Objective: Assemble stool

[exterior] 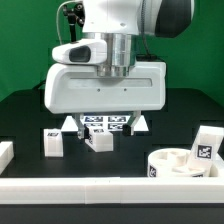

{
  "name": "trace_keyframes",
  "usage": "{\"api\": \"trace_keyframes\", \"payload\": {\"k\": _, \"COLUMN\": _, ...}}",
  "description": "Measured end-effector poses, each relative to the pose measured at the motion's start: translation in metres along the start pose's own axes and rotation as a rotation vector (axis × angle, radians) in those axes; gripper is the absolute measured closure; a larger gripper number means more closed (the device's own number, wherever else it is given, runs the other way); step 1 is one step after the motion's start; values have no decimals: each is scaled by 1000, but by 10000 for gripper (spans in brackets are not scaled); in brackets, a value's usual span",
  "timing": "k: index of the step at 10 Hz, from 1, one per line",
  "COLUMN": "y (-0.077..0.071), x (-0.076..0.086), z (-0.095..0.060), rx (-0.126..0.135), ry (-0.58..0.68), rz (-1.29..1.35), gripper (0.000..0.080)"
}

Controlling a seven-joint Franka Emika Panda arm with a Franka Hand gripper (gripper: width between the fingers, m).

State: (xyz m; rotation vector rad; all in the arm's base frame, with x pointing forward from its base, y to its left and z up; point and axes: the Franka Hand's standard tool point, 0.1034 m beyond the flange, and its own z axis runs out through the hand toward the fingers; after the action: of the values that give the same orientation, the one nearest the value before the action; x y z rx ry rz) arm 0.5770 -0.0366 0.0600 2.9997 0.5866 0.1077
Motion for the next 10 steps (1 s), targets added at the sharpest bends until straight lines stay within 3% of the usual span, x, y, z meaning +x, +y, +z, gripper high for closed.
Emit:
{"api": "trace_keyframes", "payload": {"k": 2, "y": 0, "x": -1, "z": 0, "rx": 1, "ry": -2, "rz": 19, "gripper": 150}}
{"api": "trace_keyframes", "payload": {"k": 3, "y": -4, "x": -13, "z": 1, "rx": 14, "ry": -14, "rz": 45, "gripper": 150}}
{"api": "trace_keyframes", "payload": {"k": 4, "y": -11, "x": -26, "z": 2, "rx": 29, "ry": -34, "rz": 72, "gripper": 150}}
{"api": "trace_keyframes", "payload": {"k": 6, "y": -18, "x": -46, "z": 2, "rx": 86, "ry": -106, "rz": 104, "gripper": 150}}
{"api": "trace_keyframes", "payload": {"k": 8, "y": -17, "x": -42, "z": 2, "rx": 79, "ry": -114, "rz": 108, "gripper": 150}}
{"api": "trace_keyframes", "payload": {"k": 9, "y": -18, "x": -44, "z": 3, "rx": 86, "ry": -131, "rz": 117, "gripper": 150}}
{"api": "trace_keyframes", "payload": {"k": 10, "y": -25, "x": -48, "z": 2, "rx": 114, "ry": -223, "rz": 123, "gripper": 150}}
